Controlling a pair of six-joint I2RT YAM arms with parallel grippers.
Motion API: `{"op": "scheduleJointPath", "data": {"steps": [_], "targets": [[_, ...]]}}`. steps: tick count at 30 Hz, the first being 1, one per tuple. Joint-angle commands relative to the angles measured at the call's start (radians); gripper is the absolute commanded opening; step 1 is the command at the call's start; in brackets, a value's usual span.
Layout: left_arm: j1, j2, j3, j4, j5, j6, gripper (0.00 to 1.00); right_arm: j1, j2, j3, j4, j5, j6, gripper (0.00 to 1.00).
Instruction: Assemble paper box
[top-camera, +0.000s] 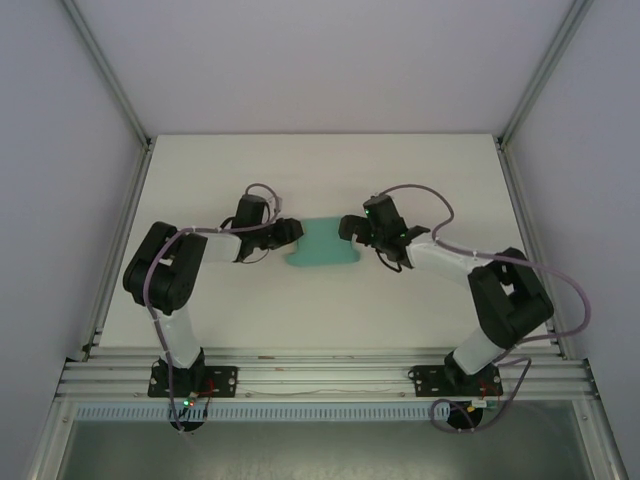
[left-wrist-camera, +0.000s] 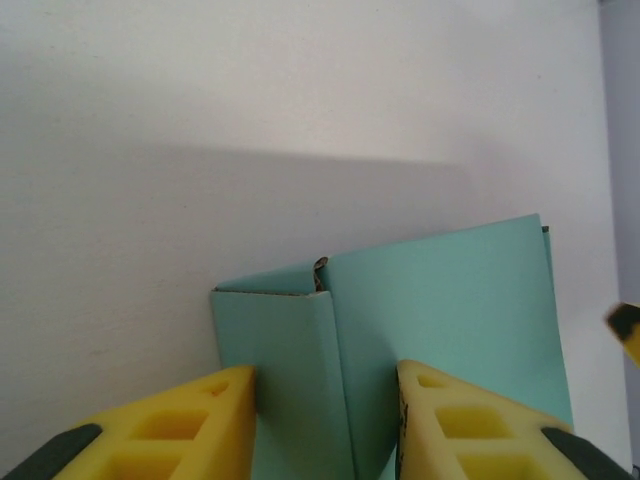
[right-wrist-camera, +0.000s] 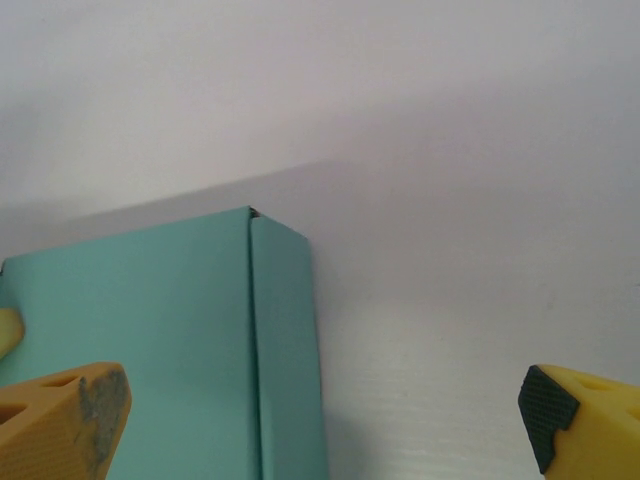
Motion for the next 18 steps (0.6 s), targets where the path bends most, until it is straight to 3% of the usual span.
{"op": "scheduleJointPath", "data": {"steps": [1,5,10,18], "targets": [[0.032,0.049,-0.079,0.067,0.060,-0.028,0.30,-0.027,0.045,0.022,0.048,-0.189,0.052,1.00],[0.055,0.056,-0.121,0.176,0.125,-0.051,0.23,-0.048,0.104,0.022,0.134,-0.308,0.101,1.00],[0.090,0.104,-0.176,0.368,0.203,-0.133,0.22,-0.069,0.150,0.009,0.235,-0.434,0.157,0.99],[0.096,0.125,-0.188,0.428,0.214,-0.159,0.21,-0.072,0.227,0.000,0.462,-0.644,0.273,0.92]]}}
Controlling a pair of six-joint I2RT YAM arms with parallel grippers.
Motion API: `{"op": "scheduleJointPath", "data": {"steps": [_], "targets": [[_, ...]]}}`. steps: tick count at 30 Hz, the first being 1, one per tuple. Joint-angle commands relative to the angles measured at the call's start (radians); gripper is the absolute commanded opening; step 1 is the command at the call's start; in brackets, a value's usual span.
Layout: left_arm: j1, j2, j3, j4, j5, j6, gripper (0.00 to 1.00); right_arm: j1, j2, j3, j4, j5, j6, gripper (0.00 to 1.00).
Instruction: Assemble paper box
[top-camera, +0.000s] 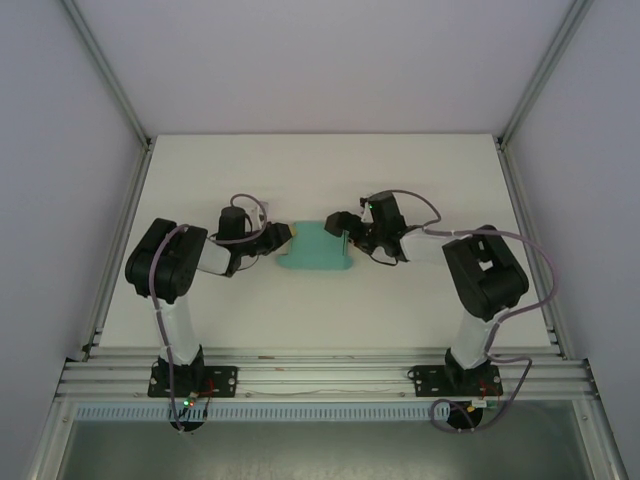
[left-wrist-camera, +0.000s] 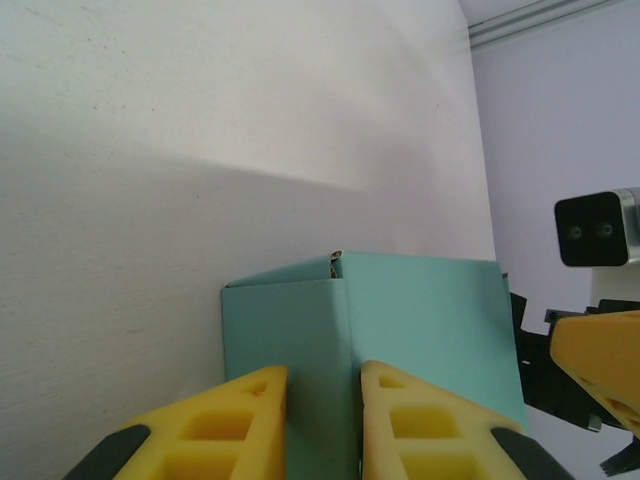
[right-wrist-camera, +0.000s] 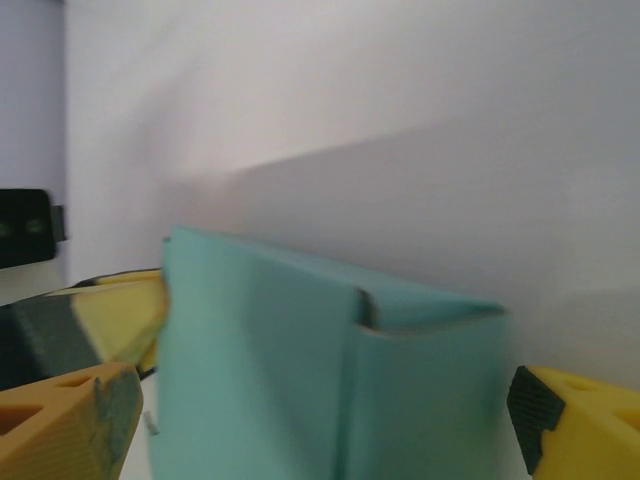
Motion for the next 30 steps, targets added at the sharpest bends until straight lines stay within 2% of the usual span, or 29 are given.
{"op": "scheduleJointPath", "data": {"steps": [1,5,8,10,13,17,18,19,20,22,25,28,30], "targets": [[0.004,0.047,-0.040,0.016,0.007,-0.027,0.21,0.002,0.040,0.000,0.163,-0.129,0.084,0.91],[0.012,0.079,-0.056,0.114,0.043,-0.079,0.21,0.001,0.066,0.001,0.254,-0.176,0.141,0.82],[0.012,0.089,-0.070,0.180,0.046,-0.109,0.21,0.000,0.059,-0.003,0.296,-0.195,0.166,0.68],[0.012,0.078,-0.066,0.181,0.046,-0.109,0.22,0.000,0.042,-0.005,0.271,-0.185,0.159,0.54],[0.012,0.040,-0.055,0.158,0.040,-0.093,0.32,0.000,0.009,0.002,0.170,-0.154,0.119,0.43],[0.010,-0.038,-0.020,0.066,0.020,-0.043,0.52,0.000,-0.052,0.000,0.073,-0.117,0.088,0.43],[0.010,-0.073,-0.012,0.043,0.013,-0.025,0.62,0.000,-0.067,0.001,0.044,-0.098,0.093,0.43],[0.009,-0.103,-0.006,0.022,0.002,-0.003,0.78,-0.002,-0.082,0.008,0.006,-0.083,0.102,0.43],[0.006,-0.140,0.000,-0.002,-0.017,0.021,0.99,-0.005,-0.096,0.017,-0.032,-0.072,0.110,0.43],[-0.002,-0.216,0.006,-0.059,-0.068,0.091,0.99,-0.010,-0.128,0.023,-0.086,-0.050,0.145,0.43],[-0.058,-0.356,0.015,-0.178,-0.190,0.294,1.00,-0.026,-0.169,0.061,-0.211,-0.049,0.223,0.43],[-0.193,-0.508,0.032,-0.352,-0.413,0.621,1.00,-0.068,-0.186,0.130,-0.389,-0.113,0.309,0.41],[-0.282,-0.578,0.032,-0.418,-0.491,0.830,1.00,-0.096,-0.194,0.146,-0.436,-0.178,0.374,0.40]]}}
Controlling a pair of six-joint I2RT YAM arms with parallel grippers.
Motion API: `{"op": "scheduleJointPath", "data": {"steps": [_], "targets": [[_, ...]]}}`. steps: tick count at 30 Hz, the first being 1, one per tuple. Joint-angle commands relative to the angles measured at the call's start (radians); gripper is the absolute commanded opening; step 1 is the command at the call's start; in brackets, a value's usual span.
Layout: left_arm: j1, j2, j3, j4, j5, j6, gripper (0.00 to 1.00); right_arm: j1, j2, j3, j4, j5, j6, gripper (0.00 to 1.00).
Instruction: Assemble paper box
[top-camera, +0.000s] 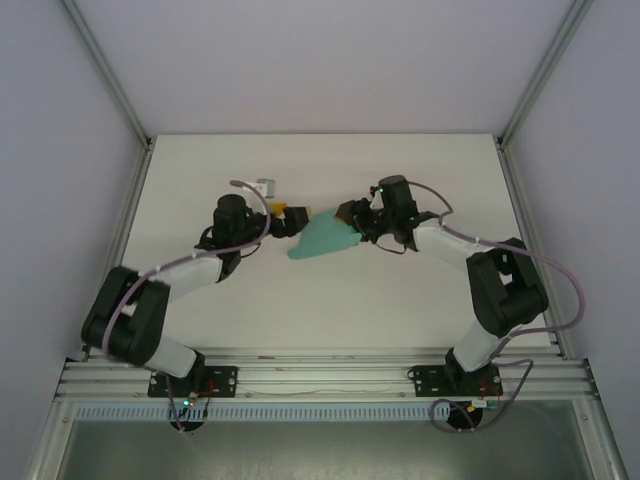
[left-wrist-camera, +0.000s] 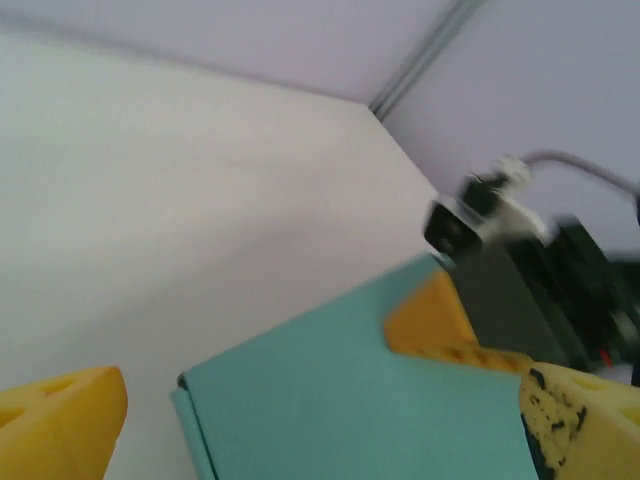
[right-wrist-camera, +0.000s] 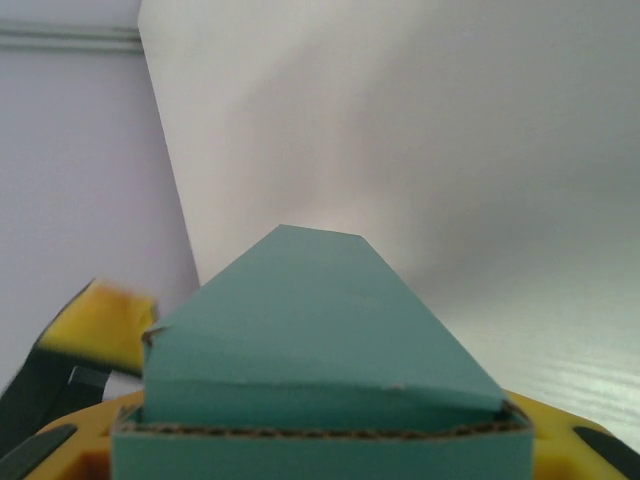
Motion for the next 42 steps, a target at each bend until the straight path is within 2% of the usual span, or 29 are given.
{"op": "scheduleJointPath", "data": {"steps": [1,4,7,12,14,20,23,28,31,34,39,41,42], "targets": [[-0.133,-0.113,0.014,-0.202,-0.206,0.497,1.00,-0.046,-0.042,0.039,-0.170,-0.103,0.156,0.40],[-0.208,-0.197,0.018,-0.288,-0.225,0.691,1.00,-0.084,-0.047,0.050,-0.218,-0.196,0.254,0.40],[-0.226,-0.249,0.047,-0.389,-0.185,0.798,1.00,-0.102,-0.059,0.052,-0.230,-0.257,0.323,0.36],[-0.273,-0.241,0.155,-0.593,-0.200,0.910,1.00,-0.112,-0.058,0.077,-0.301,-0.327,0.371,0.34],[-0.283,-0.236,0.199,-0.691,-0.204,0.960,1.00,-0.114,-0.050,0.082,-0.298,-0.372,0.392,0.30],[-0.303,-0.168,0.307,-0.857,-0.210,1.054,1.00,-0.116,-0.077,0.094,-0.323,-0.368,0.413,0.32],[-0.316,-0.127,0.325,-0.849,-0.300,1.069,1.00,-0.116,-0.098,0.106,-0.368,-0.361,0.395,0.32],[-0.336,-0.061,0.370,-0.863,-0.361,1.084,1.00,-0.116,-0.125,0.104,-0.378,-0.358,0.395,0.32],[-0.351,-0.035,0.371,-0.819,-0.433,1.091,1.00,-0.115,-0.130,0.097,-0.382,-0.364,0.393,0.32],[-0.356,-0.028,0.370,-0.770,-0.456,1.078,0.92,-0.115,-0.133,0.092,-0.390,-0.369,0.389,0.33],[-0.358,-0.047,0.338,-0.674,-0.471,1.070,0.64,-0.115,-0.139,0.089,-0.400,-0.363,0.383,0.36],[-0.359,-0.058,0.317,-0.634,-0.476,1.068,0.57,-0.115,-0.144,0.086,-0.409,-0.359,0.380,0.37],[-0.359,-0.062,0.307,-0.618,-0.474,1.068,0.57,-0.115,-0.147,0.084,-0.411,-0.358,0.378,0.37]]}}
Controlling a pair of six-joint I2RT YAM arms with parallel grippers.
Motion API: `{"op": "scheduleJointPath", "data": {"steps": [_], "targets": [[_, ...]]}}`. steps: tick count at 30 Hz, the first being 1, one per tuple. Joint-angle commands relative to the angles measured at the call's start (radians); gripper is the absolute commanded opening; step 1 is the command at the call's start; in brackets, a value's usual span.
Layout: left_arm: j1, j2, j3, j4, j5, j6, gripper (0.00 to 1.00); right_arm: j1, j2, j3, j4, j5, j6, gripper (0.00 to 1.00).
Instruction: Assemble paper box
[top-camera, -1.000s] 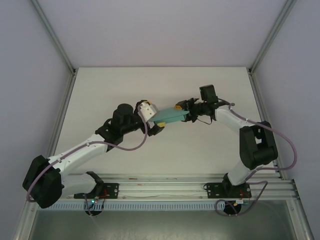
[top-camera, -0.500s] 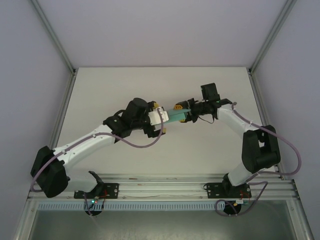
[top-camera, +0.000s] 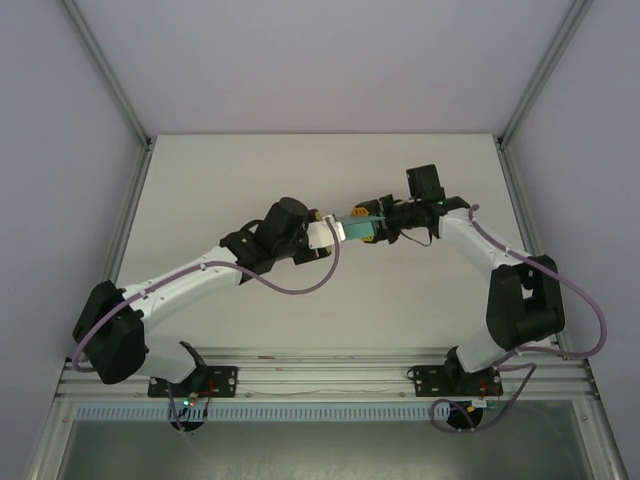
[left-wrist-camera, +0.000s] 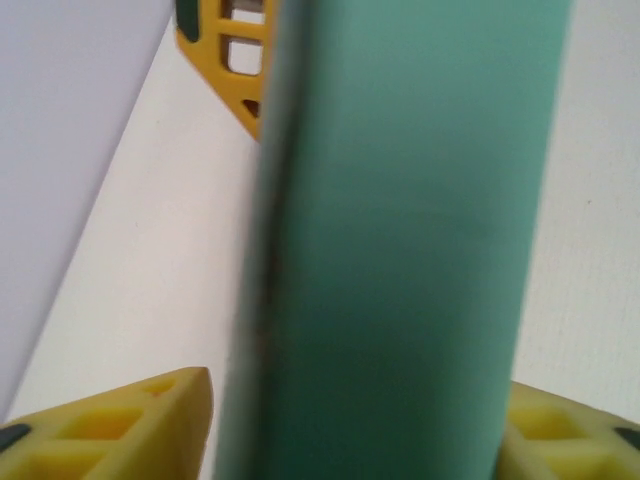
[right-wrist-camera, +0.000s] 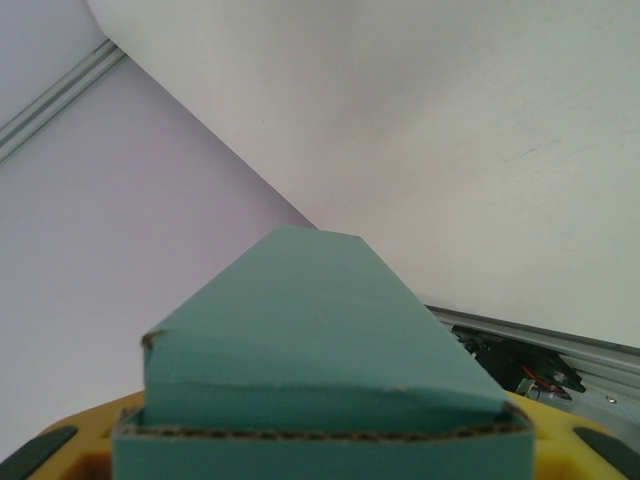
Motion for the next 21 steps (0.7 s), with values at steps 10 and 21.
{"op": "scheduleJointPath", "data": {"steps": [10,21], "targets": [[-0.002,-0.045,-0.029,0.102,-0.031,0.011,0.43,0.010,-0.067,0.004,-0.043,-0.006,-0.037,0.58],[0.003,-0.061,0.012,-0.127,0.005,0.054,0.35,-0.106,-0.095,0.058,-0.217,0.255,-0.373,1.00]]}}
